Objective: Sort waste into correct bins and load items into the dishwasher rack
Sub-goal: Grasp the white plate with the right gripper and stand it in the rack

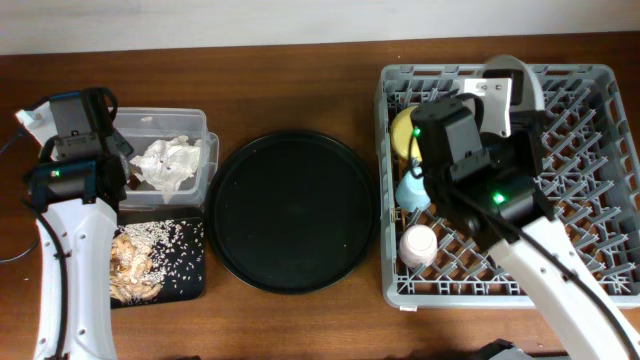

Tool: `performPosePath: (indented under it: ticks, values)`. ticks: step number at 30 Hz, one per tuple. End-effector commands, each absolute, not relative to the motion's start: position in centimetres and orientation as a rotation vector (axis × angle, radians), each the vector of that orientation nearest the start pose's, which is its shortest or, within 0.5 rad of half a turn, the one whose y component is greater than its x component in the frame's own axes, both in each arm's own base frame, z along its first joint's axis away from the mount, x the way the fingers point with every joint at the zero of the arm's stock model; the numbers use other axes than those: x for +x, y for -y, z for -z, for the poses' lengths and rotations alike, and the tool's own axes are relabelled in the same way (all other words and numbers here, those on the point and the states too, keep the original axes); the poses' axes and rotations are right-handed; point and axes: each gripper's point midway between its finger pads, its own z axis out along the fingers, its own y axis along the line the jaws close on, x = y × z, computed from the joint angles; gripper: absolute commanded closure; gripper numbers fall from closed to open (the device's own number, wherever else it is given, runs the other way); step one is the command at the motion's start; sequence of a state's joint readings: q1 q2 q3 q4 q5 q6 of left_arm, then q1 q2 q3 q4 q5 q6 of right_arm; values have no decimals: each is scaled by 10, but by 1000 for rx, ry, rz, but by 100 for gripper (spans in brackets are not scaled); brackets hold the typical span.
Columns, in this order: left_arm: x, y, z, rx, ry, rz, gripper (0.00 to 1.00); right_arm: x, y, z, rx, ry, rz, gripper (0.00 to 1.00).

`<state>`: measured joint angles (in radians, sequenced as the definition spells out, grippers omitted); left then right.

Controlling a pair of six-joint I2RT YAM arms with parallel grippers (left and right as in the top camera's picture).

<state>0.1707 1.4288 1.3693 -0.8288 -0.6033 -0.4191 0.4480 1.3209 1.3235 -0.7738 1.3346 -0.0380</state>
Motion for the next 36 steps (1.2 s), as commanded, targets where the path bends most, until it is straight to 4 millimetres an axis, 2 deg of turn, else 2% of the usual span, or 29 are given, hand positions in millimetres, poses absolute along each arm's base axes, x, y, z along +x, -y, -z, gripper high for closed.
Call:
performPosePath:
  ticks: [1,2,4,7,9,10,11,12,13,14,16,18,19,21,33,34,36]
  values:
    - [343,-161,-259,-921,-2138,-633,1,330,57,-312,140,-1978,1438,96]
    - [343,-161,-259,-921,-2138,-633,1,338,55,-290,84,-2049,1402,96]
    - [343,-161,-259,-921,-2138,-633,1,356,36,-245,-35,-2199,1232,96]
    - [343,-161,-259,-921,-2138,-633,1,360,32,-232,-32,-2229,1200,96]
    - [343,-161,-259,-921,-2138,-633,1,361,24,-219,-80,-2293,1118,96]
    - [343,-161,-259,-921,-2138,-633,1,361,25,-219,-78,-2294,1119,91]
    - [343,-161,-259,-921,-2138,-633,1,361,26,-219,-77,-2294,1120,55]
    - [343,-161,-259,-921,-2138,-633,1,361,26,-219,-76,-2293,1120,40]
    - [343,-161,-259,-921,-2138,-633,1,363,25,-221,-65,-2281,1116,2]
    - [343,-161,-259,-921,-2138,-633,1,366,24,-224,-61,-2267,1107,2]
    - [343,-161,-259,-921,-2138,-633,1,373,17,-242,-27,-2234,1009,2]
    - [343,-161,-259,-921,-2138,-633,1,385,-9,-258,-76,-2243,760,2]
    - [343,-161,-259,-921,-2138,-633,1,389,-21,-262,-100,-2249,661,2]
    - [343,-161,-259,-921,-2138,-633,1,392,-41,-250,-167,-2293,520,2]
    - [343,-161,-259,-921,-2138,-633,1,391,-45,-248,-182,-2302,479,2]
    - [343,-161,-259,-921,-2138,-633,1,386,-44,-259,-173,-2277,467,2]
    - [343,-161,-259,-921,-2138,-632,1,369,-32,-312,-85,-2135,430,2]
